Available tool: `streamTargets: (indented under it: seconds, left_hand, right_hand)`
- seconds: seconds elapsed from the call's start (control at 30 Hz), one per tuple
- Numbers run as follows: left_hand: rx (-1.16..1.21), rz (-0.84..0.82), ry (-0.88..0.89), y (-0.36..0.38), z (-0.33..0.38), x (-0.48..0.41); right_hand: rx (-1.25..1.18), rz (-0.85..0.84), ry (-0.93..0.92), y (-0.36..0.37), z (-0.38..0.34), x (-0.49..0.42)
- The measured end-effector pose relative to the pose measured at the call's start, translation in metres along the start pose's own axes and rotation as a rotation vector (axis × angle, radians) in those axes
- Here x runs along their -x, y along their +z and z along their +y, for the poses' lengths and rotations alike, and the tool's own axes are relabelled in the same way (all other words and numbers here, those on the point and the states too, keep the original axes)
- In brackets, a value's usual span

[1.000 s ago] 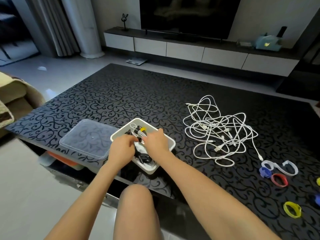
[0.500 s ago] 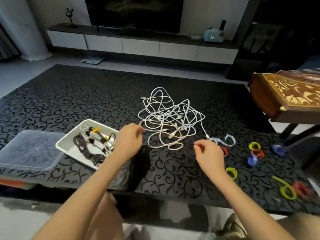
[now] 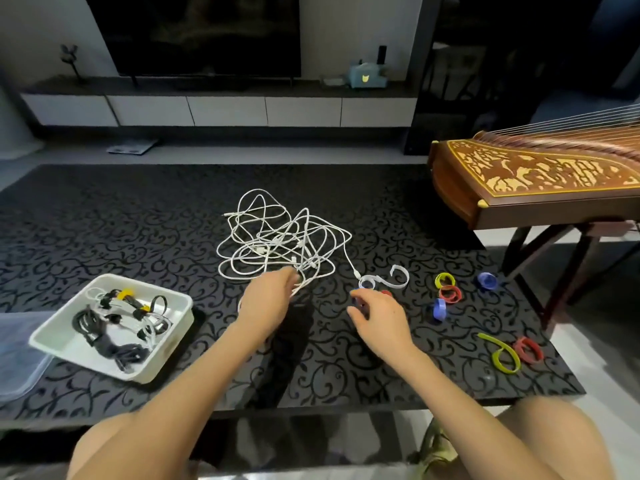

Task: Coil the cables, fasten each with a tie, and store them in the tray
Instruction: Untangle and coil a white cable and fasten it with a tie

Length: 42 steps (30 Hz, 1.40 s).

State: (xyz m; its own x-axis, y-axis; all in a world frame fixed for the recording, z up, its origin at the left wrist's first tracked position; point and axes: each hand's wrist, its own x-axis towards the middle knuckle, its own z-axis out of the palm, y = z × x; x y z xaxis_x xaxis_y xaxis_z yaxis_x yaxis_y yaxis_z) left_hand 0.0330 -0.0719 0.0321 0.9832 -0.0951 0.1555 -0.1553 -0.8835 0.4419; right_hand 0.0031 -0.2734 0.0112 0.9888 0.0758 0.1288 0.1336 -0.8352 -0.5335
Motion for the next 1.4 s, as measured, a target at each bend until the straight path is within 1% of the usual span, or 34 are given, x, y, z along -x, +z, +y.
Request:
streamTargets:
  seconds: [0.1,0.2,0.27,0.37,0.43,0.53,0.57,0.6,0.67,0.7,0.77,0.8,0.83,0.9,0.93,1.0,1.07,1.13,1.2,1.27,1.4]
  left_hand:
    - [0.295,0.135,0.056,-0.051,0.016,-0.013]
    - [0.434,0.198,0.148,-0.103,0.037,-0.031]
    - [0.535,0.269,0.177,-0.135,0.048,-0.042]
    - [0.704,0.377,0.197,-0.178,0.062,-0.058]
    - [0.793,0.454,0.222,-0.207,0.068,-0.066]
    - [0.958,0.554,0.230,-0.241,0.072,-0.075]
    - [1.006,0.601,0.257,-0.263,0.073,-0.078]
    - [1.043,0.608,0.254,-0.265,0.073,-0.079]
    - [1.088,0.641,0.288,-0.285,0.073,-0.081]
    - [1.101,0.653,0.313,-0.293,0.074,-0.080]
    - [1.132,0.678,0.377,-0.310,0.077,-0.078]
    - [1.134,0.691,0.416,-0.320,0.078,-0.078]
    - [1.112,0.698,0.456,-0.327,0.080,-0.077]
    - [1.029,0.668,0.504,-0.336,0.084,-0.077]
    - [0.984,0.646,0.518,-0.339,0.086,-0.077]
    - [0.925,0.627,0.503,-0.341,0.087,-0.077]
    - [0.898,0.694,0.459,-0.347,0.081,-0.078]
    - [0.912,0.752,0.395,-0.354,0.070,-0.079]
    - [0.931,0.750,0.311,-0.354,0.056,-0.080]
    - [0.908,0.697,0.205,-0.349,0.046,-0.081]
    - [0.957,0.491,0.047,-0.331,0.048,-0.082]
  right_hand:
    - [-0.240,-0.100,-0.065,-0.003,-0.041,-0.025]
    - [-0.463,-0.165,-0.084,-0.013,-0.089,-0.060]
    - [-0.545,-0.170,-0.115,-0.023,-0.118,-0.082]
    - [-0.509,-0.086,-0.180,-0.041,-0.151,-0.112]
    - [-0.413,-0.062,-0.208,-0.056,-0.169,-0.130]
    - [-0.145,-0.099,-0.256,-0.065,-0.183,-0.142]
    - [-0.120,-0.094,-0.267,-0.074,-0.196,-0.151]
    - [-0.144,-0.119,-0.234,-0.074,-0.193,-0.149]
    - [-0.249,-0.135,-0.199,-0.086,-0.208,-0.158]
    - [-0.248,-0.145,-0.189,-0.093,-0.213,-0.164]
    - [-0.095,-0.169,-0.196,-0.107,-0.224,-0.173]
    - [-0.073,-0.163,-0.214,-0.114,-0.232,-0.177]
    - [-0.115,-0.161,-0.248,-0.119,-0.237,-0.180]
    - [-0.364,-0.183,-0.299,-0.126,-0.247,-0.181]
    - [-0.449,-0.186,-0.312,-0.129,-0.256,-0.180]
    - [-0.511,-0.154,-0.269,-0.135,-0.270,-0.179]
    - [-0.566,-0.083,-0.237,-0.150,-0.281,-0.181]
    - [-0.661,0.016,-0.271,-0.176,-0.290,-0.183]
    - [-0.730,0.122,-0.353,-0.210,-0.301,-0.183]
    - [-0.751,0.217,-0.451,-0.242,-0.316,-0.179]
    - [-0.771,0.354,-0.623,-0.280,-0.342,-0.166]
